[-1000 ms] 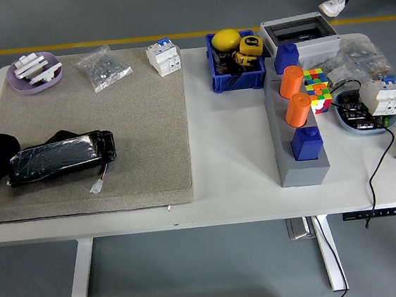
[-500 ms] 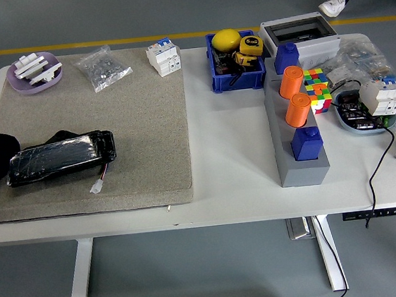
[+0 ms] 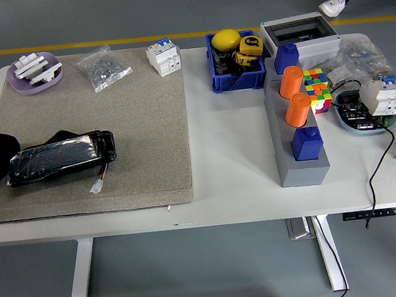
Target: Pick the rag up,wipe the panel,place it on the desk
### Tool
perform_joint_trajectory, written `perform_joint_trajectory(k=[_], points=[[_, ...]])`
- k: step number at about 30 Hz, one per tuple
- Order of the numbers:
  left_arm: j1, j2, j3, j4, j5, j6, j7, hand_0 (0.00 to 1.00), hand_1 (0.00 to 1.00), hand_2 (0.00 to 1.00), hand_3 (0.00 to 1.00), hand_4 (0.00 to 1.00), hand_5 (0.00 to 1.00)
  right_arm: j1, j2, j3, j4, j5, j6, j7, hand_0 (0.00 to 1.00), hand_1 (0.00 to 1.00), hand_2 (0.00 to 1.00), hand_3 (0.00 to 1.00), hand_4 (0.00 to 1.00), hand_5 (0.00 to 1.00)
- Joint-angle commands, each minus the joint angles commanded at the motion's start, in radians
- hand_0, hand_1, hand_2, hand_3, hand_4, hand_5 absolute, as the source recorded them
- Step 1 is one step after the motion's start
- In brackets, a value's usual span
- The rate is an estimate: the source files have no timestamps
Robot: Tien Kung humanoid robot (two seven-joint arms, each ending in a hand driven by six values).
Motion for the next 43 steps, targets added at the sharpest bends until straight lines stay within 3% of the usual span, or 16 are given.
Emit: perform_joint_trajectory(k=[8, 19, 38, 43], points=[[0.009, -0.021, -0.025, -0.015, -0.015, -0.003, -0.004, 0.477, 0.763, 0.752, 0.648, 0.915, 0.199, -0.015, 0.019, 0.0, -0.006, 0.012, 0.003, 0.0, 0.767, 0.585, 0.697, 0.686, 0.998, 0.643], [0.025, -0.03, -0.052, -0.02, -0.012, -0.003, -0.004, 0.477, 0.763, 0.752, 0.638, 0.914, 0.206, -0.015, 0.033, -0.013, -0.014, 0.021, 0.004, -0.001, 0.767, 0.586, 0.697, 0.685, 0.998, 0.643], [0.028, -0.023, -0.049, -0.016, -0.014, -0.003, 0.0, 0.476, 0.763, 0.749, 0.621, 0.912, 0.215, -0.016, 0.041, -0.023, -0.004, 0.016, -0.003, 0.0, 0.767, 0.585, 0.697, 0.684, 0.998, 0.644], [0.018, -0.006, -0.041, -0.026, -0.008, -0.004, 0.005, 0.476, 0.763, 0.749, 0.621, 0.912, 0.215, -0.012, 0.04, -0.027, -0.003, 0.016, -0.004, -0.002, 0.767, 0.585, 0.697, 0.684, 0.998, 0.644]])
